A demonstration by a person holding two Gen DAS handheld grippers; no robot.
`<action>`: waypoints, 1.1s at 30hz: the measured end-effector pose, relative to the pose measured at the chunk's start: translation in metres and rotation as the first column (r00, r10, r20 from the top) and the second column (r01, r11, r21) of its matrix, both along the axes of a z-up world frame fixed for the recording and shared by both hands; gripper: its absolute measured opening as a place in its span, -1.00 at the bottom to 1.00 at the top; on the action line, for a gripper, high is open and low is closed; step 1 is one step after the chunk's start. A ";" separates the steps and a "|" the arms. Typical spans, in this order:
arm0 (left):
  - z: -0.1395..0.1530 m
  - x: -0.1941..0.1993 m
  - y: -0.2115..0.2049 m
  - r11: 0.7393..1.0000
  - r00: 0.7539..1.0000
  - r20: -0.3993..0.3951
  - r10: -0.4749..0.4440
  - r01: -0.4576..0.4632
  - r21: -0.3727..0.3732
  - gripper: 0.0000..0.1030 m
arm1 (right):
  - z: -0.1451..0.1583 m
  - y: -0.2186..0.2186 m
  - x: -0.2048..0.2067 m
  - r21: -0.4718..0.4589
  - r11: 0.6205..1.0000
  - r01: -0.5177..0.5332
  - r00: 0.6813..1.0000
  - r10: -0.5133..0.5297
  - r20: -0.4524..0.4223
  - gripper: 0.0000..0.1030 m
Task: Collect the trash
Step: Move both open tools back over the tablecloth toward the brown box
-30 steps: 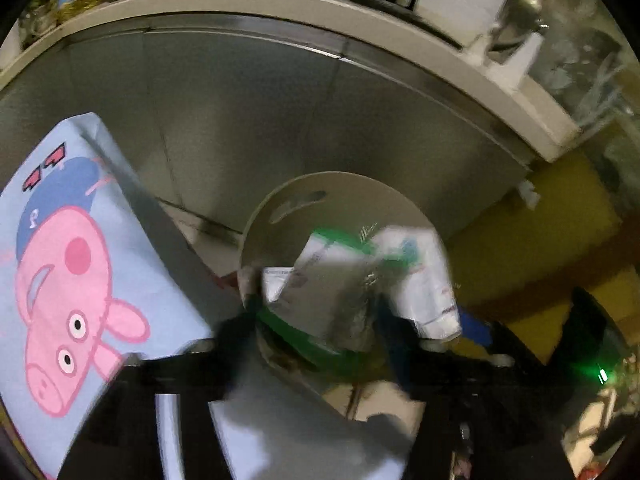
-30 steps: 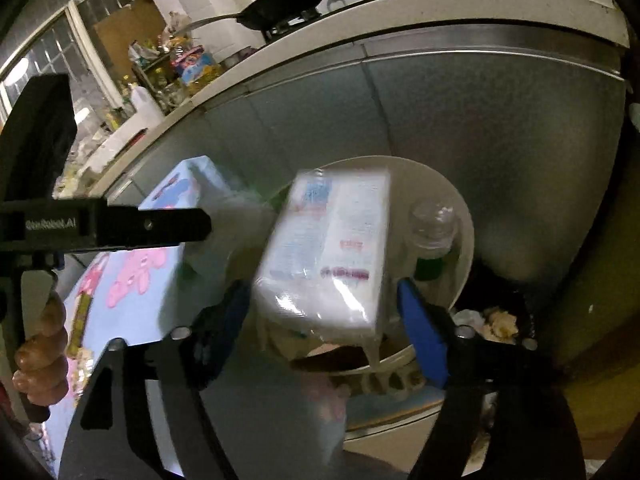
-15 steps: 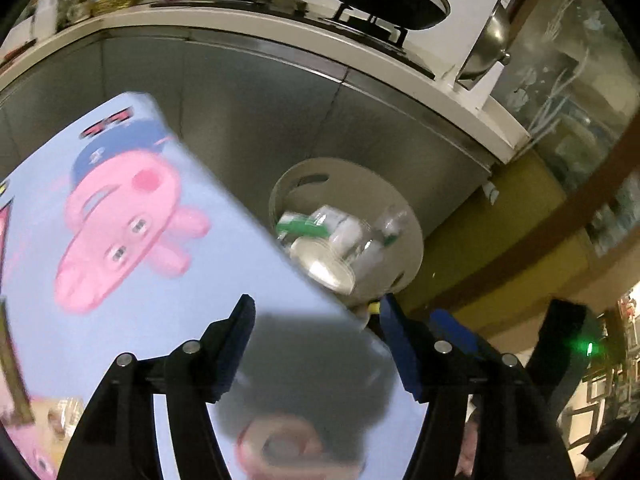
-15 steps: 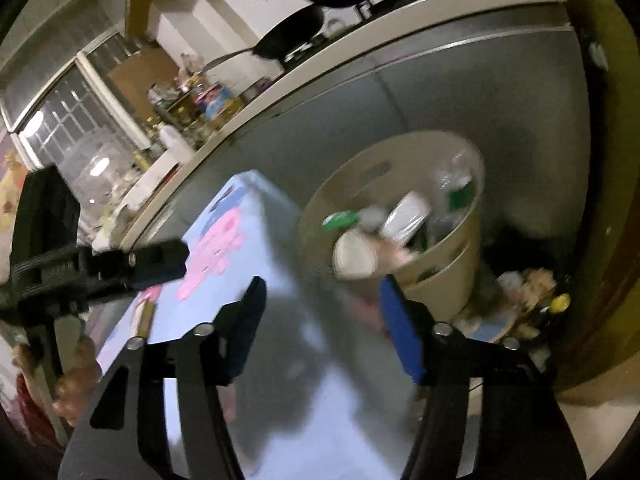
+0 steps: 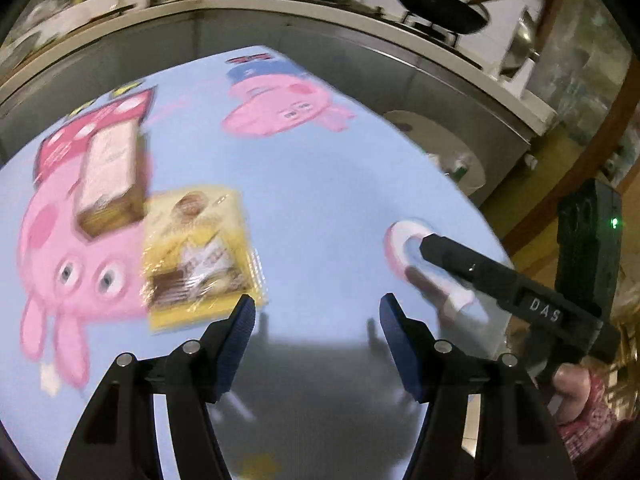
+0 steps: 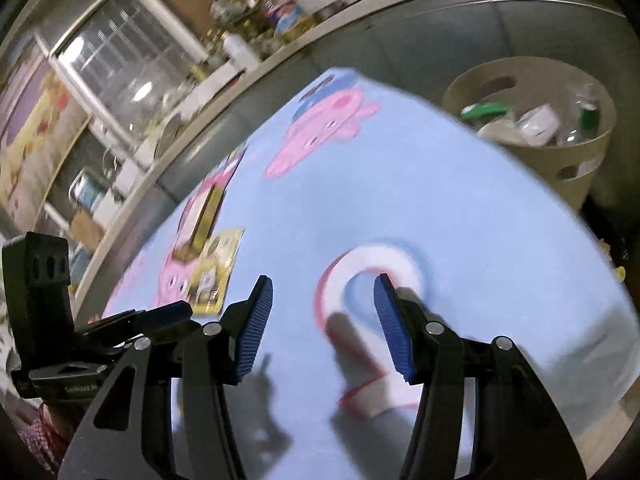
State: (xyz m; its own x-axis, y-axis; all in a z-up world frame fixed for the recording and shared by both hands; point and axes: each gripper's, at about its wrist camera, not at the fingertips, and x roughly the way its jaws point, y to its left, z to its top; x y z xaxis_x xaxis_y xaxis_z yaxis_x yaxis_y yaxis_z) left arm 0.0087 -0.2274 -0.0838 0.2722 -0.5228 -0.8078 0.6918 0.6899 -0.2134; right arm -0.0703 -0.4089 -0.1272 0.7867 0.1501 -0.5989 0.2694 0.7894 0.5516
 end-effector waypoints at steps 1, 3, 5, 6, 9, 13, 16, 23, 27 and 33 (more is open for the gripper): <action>-0.002 0.000 0.006 1.000 1.000 -0.006 0.017 -0.017 -0.001 0.26 | -0.001 0.007 0.002 -0.002 1.000 -0.014 1.000 0.014 -0.009 0.01; -0.005 0.003 0.032 0.997 0.997 -0.009 0.081 -0.081 0.004 0.26 | -0.003 0.023 0.005 -0.010 0.999 -0.042 0.999 0.042 -0.026 0.01; -0.005 0.004 0.048 0.990 0.990 0.015 0.139 -0.139 0.018 0.26 | -0.003 0.036 0.006 -0.024 0.998 -0.064 0.997 0.063 -0.040 0.01; -0.004 0.005 0.053 0.987 0.987 0.026 0.160 -0.161 0.023 0.26 | -0.003 0.044 0.006 -0.042 0.997 -0.072 0.996 0.070 -0.045 0.01; -0.001 0.007 0.074 0.970 0.970 0.066 0.236 -0.238 0.036 0.26 | -0.002 0.057 0.009 -0.060 0.993 -0.099 0.994 0.096 -0.061 0.01; 0.001 0.012 0.097 0.949 0.946 0.090 0.311 -0.314 0.030 0.26 | -0.002 0.072 0.010 -0.094 0.988 -0.125 0.990 0.118 -0.081 0.01; -0.004 0.015 0.109 0.933 0.930 0.103 0.352 -0.358 0.045 0.26 | -0.002 0.080 0.008 -0.116 0.984 -0.136 0.988 0.126 -0.093 0.01; -0.017 0.016 0.142 0.891 0.893 0.082 0.442 -0.448 0.074 0.26 | 0.000 0.096 0.010 -0.190 0.974 -0.124 0.988 0.102 -0.119 0.07; -0.023 0.021 0.156 0.873 0.877 0.075 0.475 -0.481 0.082 0.26 | 0.000 0.102 0.013 -0.226 0.968 -0.109 0.989 0.082 -0.125 0.20; -0.025 0.022 0.166 0.861 0.865 0.097 0.492 -0.500 0.090 0.33 | 0.000 0.108 0.018 -0.266 0.961 -0.081 0.991 0.049 -0.123 0.31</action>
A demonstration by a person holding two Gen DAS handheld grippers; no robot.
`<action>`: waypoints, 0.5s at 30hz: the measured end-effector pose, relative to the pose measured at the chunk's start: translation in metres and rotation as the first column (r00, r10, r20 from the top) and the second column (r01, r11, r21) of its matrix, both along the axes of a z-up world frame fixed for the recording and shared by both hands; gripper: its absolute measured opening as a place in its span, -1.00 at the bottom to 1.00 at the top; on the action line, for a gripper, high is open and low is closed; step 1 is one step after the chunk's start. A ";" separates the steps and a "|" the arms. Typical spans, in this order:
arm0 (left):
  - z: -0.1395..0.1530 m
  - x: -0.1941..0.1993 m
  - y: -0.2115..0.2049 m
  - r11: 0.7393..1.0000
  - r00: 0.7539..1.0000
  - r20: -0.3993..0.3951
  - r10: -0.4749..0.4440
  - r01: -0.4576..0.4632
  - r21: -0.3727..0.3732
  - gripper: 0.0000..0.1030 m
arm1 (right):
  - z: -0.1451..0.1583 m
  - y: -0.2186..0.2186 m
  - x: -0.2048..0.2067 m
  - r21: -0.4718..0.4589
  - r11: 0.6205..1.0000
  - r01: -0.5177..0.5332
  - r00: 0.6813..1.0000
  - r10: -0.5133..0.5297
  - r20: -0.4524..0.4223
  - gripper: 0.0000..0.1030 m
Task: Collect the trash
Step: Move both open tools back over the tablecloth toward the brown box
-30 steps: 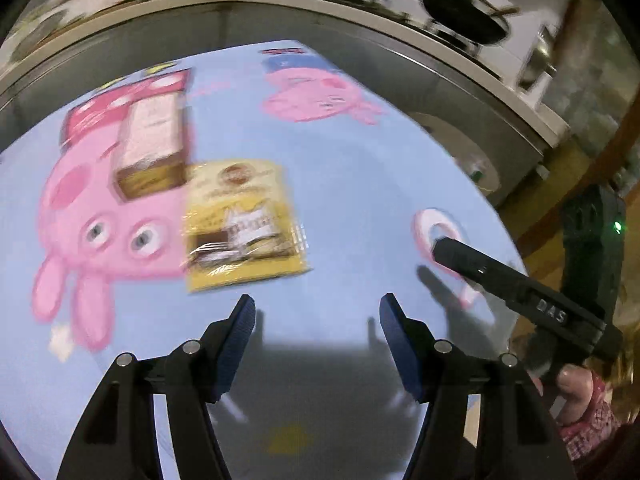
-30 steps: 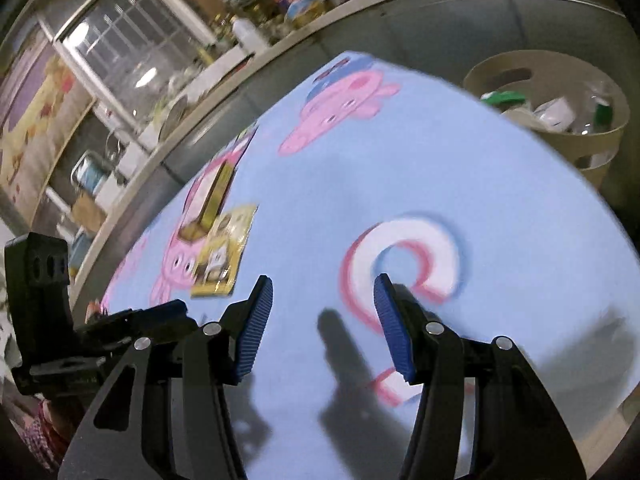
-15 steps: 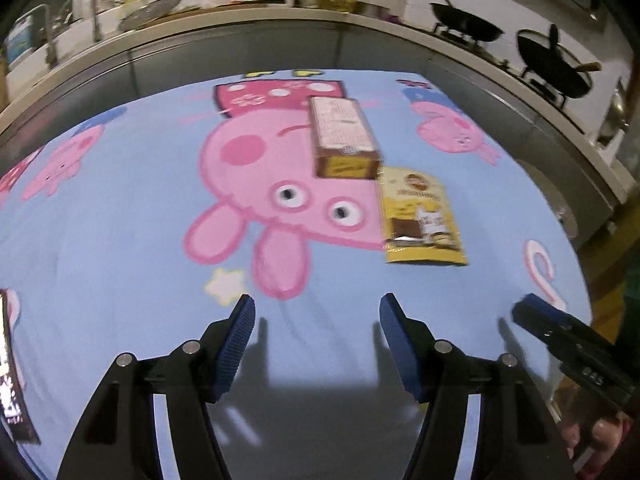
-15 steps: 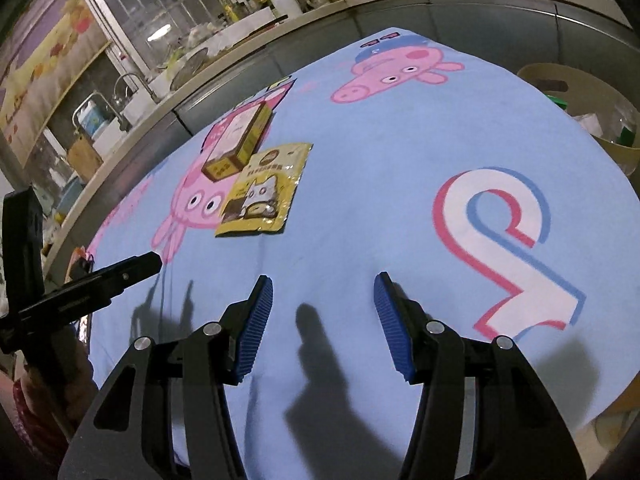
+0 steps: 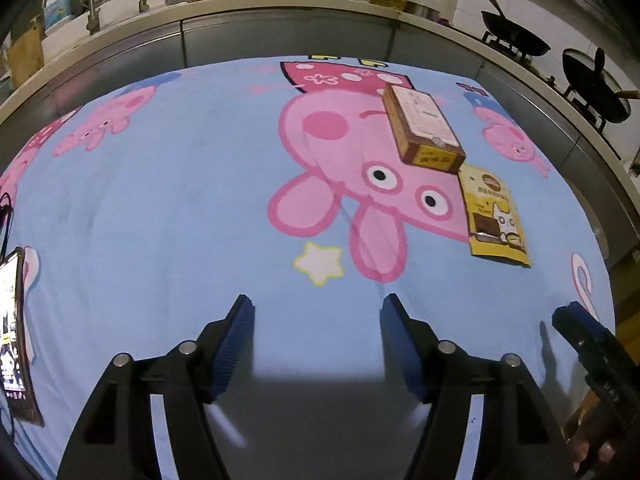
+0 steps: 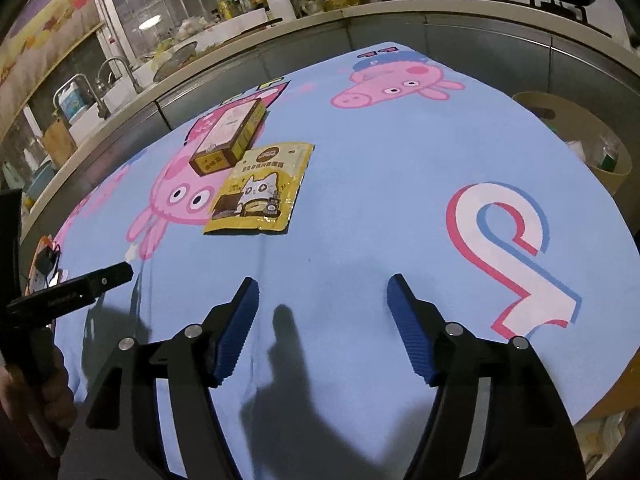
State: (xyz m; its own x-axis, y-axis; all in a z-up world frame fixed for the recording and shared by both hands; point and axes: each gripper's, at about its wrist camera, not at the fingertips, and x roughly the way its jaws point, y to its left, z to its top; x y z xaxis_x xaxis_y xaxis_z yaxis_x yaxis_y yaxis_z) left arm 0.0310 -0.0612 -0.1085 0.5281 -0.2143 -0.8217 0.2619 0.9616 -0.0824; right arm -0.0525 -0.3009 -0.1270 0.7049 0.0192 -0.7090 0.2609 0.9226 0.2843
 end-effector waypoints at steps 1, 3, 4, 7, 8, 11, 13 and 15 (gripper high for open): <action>0.000 0.001 0.001 1.000 1.000 0.004 0.000 0.000 0.004 0.33 | 0.000 -0.001 0.000 0.003 1.000 0.003 1.000 -0.003 0.001 0.32; -0.001 0.001 0.001 1.000 1.000 0.013 0.000 0.000 0.012 0.34 | 0.000 0.000 0.001 0.002 1.000 0.001 1.000 -0.001 0.000 0.36; -0.001 0.000 0.001 1.000 1.000 0.017 -0.004 0.004 0.013 0.36 | 0.000 0.001 0.002 -0.007 1.000 -0.001 1.000 0.001 -0.002 0.36; -0.003 -0.001 -0.002 1.000 0.999 0.026 -0.019 0.018 0.021 0.48 | -0.001 0.003 0.001 -0.024 1.000 -0.005 1.000 0.004 -0.004 0.38; -0.004 -0.001 -0.003 0.999 0.999 0.030 -0.024 0.023 0.024 0.52 | -0.001 0.002 0.000 -0.012 1.000 -0.005 1.000 0.005 0.005 0.42; -0.005 -0.001 -0.005 0.999 0.998 0.040 -0.040 0.039 0.030 0.58 | -0.001 -0.001 -0.001 0.009 1.000 -0.014 1.000 0.014 0.012 0.45; -0.006 -0.002 -0.006 0.998 0.998 0.047 -0.050 0.048 0.036 0.62 | -0.001 -0.001 0.000 0.012 1.000 -0.024 1.000 0.024 0.010 0.49; -0.007 -0.004 -0.008 0.998 0.997 0.053 -0.052 0.050 0.047 0.64 | -0.001 0.001 0.001 0.002 1.000 -0.022 1.000 0.022 0.006 0.50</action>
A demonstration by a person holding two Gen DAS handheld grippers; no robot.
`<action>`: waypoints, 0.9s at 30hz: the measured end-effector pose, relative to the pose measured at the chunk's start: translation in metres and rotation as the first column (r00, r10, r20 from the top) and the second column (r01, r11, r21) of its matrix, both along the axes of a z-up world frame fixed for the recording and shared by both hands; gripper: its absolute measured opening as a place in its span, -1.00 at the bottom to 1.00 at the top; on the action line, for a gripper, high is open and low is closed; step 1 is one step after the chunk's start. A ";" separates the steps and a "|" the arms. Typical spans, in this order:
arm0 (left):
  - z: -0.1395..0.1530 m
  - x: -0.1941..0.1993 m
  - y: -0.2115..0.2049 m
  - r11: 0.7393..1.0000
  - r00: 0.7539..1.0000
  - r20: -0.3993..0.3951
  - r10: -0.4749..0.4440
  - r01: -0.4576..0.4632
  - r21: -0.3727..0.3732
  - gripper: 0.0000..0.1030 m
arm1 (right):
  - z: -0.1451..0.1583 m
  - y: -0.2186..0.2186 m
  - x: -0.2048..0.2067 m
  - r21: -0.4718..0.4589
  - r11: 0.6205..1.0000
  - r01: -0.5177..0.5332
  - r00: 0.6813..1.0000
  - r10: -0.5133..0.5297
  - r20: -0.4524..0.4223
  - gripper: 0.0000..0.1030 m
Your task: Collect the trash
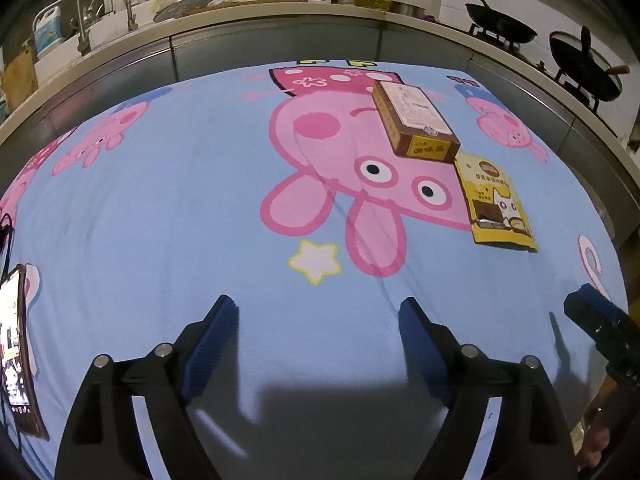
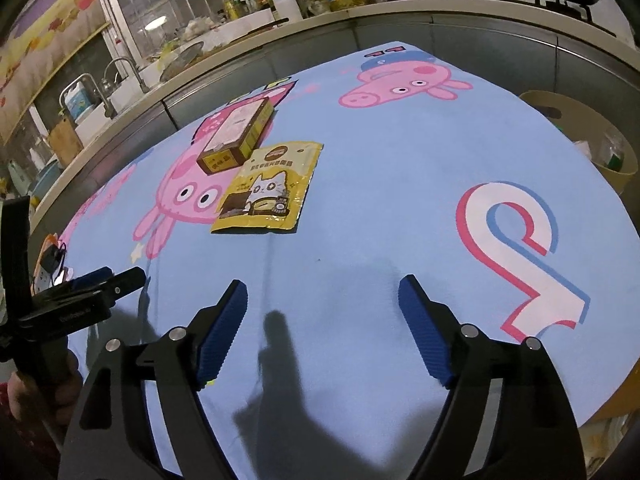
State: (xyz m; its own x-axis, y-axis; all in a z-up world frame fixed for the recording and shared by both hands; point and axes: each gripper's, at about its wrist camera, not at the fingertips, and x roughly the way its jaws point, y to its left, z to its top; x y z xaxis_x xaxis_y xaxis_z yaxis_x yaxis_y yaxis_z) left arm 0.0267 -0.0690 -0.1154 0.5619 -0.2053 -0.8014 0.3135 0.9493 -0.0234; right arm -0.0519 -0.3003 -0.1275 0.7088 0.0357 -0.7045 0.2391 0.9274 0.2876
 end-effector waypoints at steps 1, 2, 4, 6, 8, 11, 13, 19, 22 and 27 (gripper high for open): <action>0.000 -0.001 -0.001 1.000 1.000 0.004 -0.001 0.001 0.006 0.64 | 0.000 0.002 0.000 -0.011 1.000 -0.003 1.000 0.003 -0.004 0.50; 0.000 -0.001 -0.001 1.000 1.000 0.004 0.000 0.000 0.005 0.65 | 0.000 0.004 0.001 -0.019 1.000 -0.005 1.000 0.005 -0.007 0.50; 0.000 -0.001 0.000 1.000 1.000 0.001 -0.002 0.002 -0.003 0.67 | 0.000 0.005 0.000 -0.027 1.000 -0.008 1.000 0.007 -0.010 0.51; 0.000 0.001 0.001 1.000 1.000 -0.005 -0.008 0.008 -0.015 0.76 | 0.000 0.004 -0.001 -0.016 1.000 -0.006 1.000 0.006 -0.009 0.51; -0.001 0.001 0.000 1.000 1.000 -0.005 -0.021 0.021 -0.023 0.81 | 0.001 0.001 -0.002 0.005 1.000 0.001 1.000 -0.001 -0.007 0.46; -0.001 0.000 -0.001 0.999 1.000 0.001 -0.030 0.030 -0.016 0.84 | 0.005 -0.002 0.005 0.022 1.000 -0.017 1.000 0.017 -0.003 0.16; -0.001 0.001 -0.001 0.999 1.000 -0.001 -0.029 0.029 -0.023 0.85 | 0.011 -0.003 0.018 0.032 0.999 -0.038 0.999 0.038 0.007 0.13; -0.001 0.001 -0.001 0.999 1.000 -0.002 -0.030 0.030 -0.024 0.85 | 0.043 0.005 0.103 0.060 0.984 -0.168 0.986 0.168 0.015 0.17; -0.001 0.001 -0.001 0.999 1.000 -0.001 -0.029 0.029 -0.023 0.85 | 0.052 0.017 0.160 0.049 0.980 -0.193 0.981 0.194 -0.012 0.43; 0.000 0.003 0.004 1.000 1.000 -0.017 -0.011 0.010 -0.025 0.85 | 0.038 0.031 0.238 0.086 0.987 -0.138 0.982 0.148 -0.118 0.51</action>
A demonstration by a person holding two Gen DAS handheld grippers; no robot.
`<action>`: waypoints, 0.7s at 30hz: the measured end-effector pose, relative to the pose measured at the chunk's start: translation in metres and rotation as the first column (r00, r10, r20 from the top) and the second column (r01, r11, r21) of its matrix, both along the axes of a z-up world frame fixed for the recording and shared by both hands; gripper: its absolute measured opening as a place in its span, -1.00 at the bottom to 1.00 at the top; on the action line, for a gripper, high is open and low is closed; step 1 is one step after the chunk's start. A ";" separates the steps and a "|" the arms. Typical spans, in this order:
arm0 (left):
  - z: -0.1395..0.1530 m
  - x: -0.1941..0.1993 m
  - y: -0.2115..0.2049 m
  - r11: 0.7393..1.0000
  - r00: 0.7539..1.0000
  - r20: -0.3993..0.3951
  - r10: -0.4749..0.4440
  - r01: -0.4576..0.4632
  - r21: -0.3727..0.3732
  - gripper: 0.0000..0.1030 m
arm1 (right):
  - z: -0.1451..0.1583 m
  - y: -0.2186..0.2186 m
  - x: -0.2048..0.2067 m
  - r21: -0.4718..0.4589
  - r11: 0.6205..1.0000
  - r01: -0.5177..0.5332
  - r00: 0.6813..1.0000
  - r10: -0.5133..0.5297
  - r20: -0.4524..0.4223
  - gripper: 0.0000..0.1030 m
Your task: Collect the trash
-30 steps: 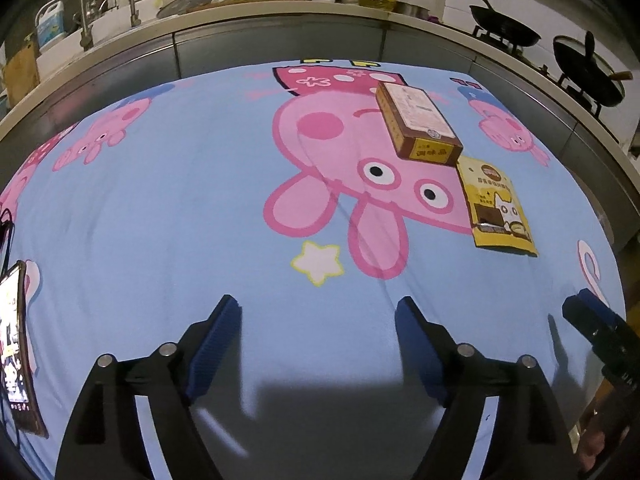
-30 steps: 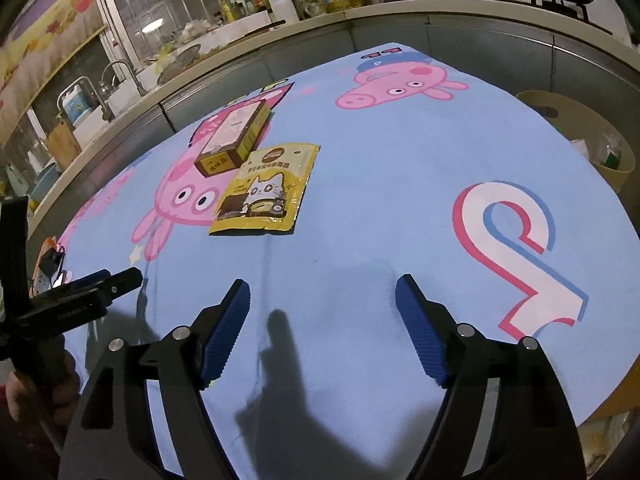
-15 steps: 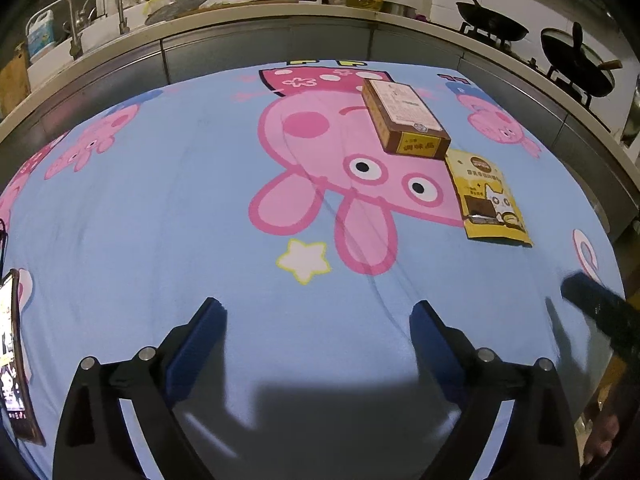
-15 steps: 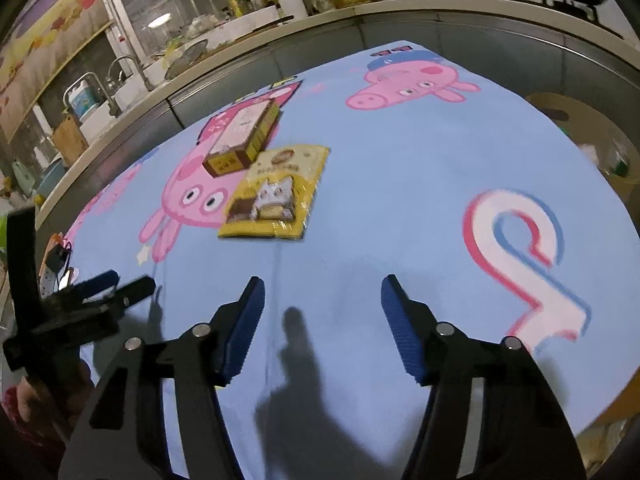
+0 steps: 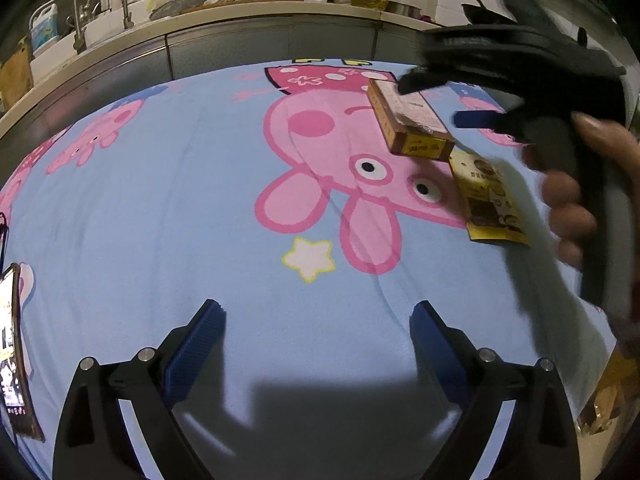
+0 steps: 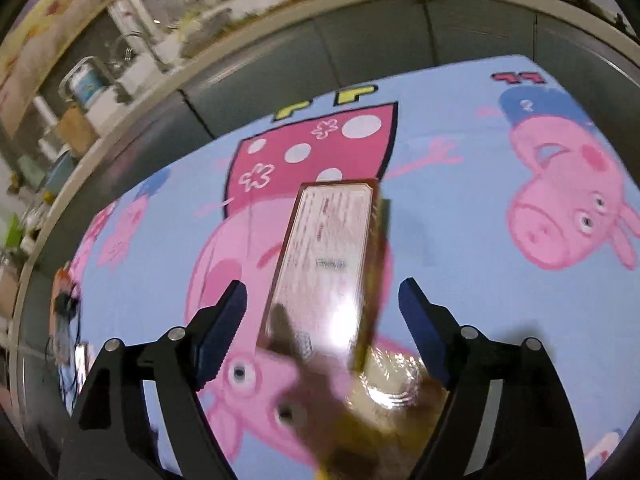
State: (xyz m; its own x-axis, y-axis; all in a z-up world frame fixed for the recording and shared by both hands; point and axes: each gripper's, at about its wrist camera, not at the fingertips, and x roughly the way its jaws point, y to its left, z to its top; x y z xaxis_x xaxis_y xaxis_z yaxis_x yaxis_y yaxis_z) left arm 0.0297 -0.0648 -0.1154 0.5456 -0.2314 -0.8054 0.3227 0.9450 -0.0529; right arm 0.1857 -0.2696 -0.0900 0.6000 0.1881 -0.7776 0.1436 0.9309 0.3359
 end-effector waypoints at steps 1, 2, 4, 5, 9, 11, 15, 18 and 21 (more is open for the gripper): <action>0.000 0.001 0.002 1.000 1.000 -0.003 0.007 -0.007 0.003 0.85 | -0.005 0.004 0.009 -0.014 1.000 0.004 1.000 -0.004 -0.020 0.51; 0.000 0.001 0.004 1.000 1.000 -0.006 0.015 -0.015 0.008 0.85 | -0.009 0.006 0.015 -0.028 1.000 0.007 0.999 -0.008 -0.035 0.53; 0.000 0.003 0.010 0.999 0.999 -0.011 0.035 -0.035 0.014 0.85 | -0.013 0.020 0.020 -0.101 0.995 -0.003 1.000 0.002 -0.019 0.51; 0.000 0.003 0.014 0.999 0.999 -0.014 0.050 -0.050 0.019 0.85 | -0.015 0.028 0.022 -0.144 0.989 -0.020 1.000 0.016 -0.024 0.37; -0.001 0.003 0.026 0.995 0.996 -0.010 0.092 -0.092 0.028 0.85 | -0.018 0.052 0.009 -0.194 0.975 -0.106 0.994 0.107 -0.003 0.17; -0.002 0.003 0.032 0.994 0.994 -0.006 0.107 -0.107 0.035 0.85 | -0.019 0.061 -0.006 -0.194 0.970 -0.150 0.988 0.154 0.006 0.16; -0.003 0.001 0.041 0.991 0.992 -0.005 0.126 -0.125 0.040 0.85 | -0.022 0.079 -0.045 -0.207 0.949 -0.237 0.969 0.246 0.019 0.16; -0.003 -0.001 0.044 0.990 0.991 -0.005 0.134 -0.134 0.044 0.85 | -0.025 0.085 -0.077 -0.219 0.936 -0.275 0.956 0.290 0.040 0.16; -0.004 -0.001 0.047 0.988 0.990 -0.003 0.141 -0.141 0.055 0.85 | -0.029 0.090 -0.109 -0.234 0.921 -0.311 0.941 0.332 0.057 0.19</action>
